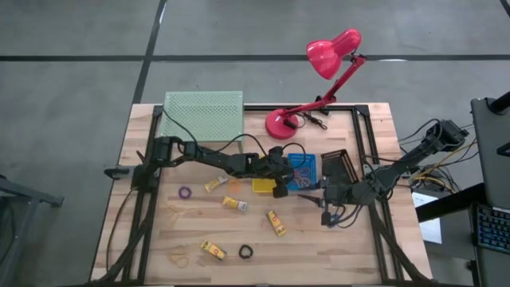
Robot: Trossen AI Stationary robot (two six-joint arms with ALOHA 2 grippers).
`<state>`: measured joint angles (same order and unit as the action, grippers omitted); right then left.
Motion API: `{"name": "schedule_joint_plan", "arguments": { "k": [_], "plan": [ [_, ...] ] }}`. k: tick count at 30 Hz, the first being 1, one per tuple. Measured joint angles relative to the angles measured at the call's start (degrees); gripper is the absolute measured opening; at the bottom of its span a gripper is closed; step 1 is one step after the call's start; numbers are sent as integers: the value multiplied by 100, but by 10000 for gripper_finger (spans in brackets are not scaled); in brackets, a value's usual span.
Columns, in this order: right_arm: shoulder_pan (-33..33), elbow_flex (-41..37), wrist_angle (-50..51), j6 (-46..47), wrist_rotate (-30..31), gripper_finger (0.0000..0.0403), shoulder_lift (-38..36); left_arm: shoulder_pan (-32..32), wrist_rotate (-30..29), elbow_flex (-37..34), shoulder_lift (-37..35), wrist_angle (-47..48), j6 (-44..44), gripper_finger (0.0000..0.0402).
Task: Pick & Place Office Desk Supplies
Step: Put the red rubber band into the blue basket
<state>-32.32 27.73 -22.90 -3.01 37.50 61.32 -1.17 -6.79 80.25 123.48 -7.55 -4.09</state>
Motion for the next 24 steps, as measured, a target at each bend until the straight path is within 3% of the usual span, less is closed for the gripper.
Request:
{"name": "schedule_joint_plan", "arguments": {
  "k": [9, 15, 24],
  "plan": [
    [0, 0, 2, 0, -1, 82, -1, 57, 31, 7, -22, 15, -244, 170],
    [0, 0, 2, 0, -2, 87, -2, 207, -426, 11, -45, -205, -450, 170],
    [0, 0, 2, 0, 0, 82, -2, 188, -195, 11, -50, -172, -358, 170]
  ]
}}
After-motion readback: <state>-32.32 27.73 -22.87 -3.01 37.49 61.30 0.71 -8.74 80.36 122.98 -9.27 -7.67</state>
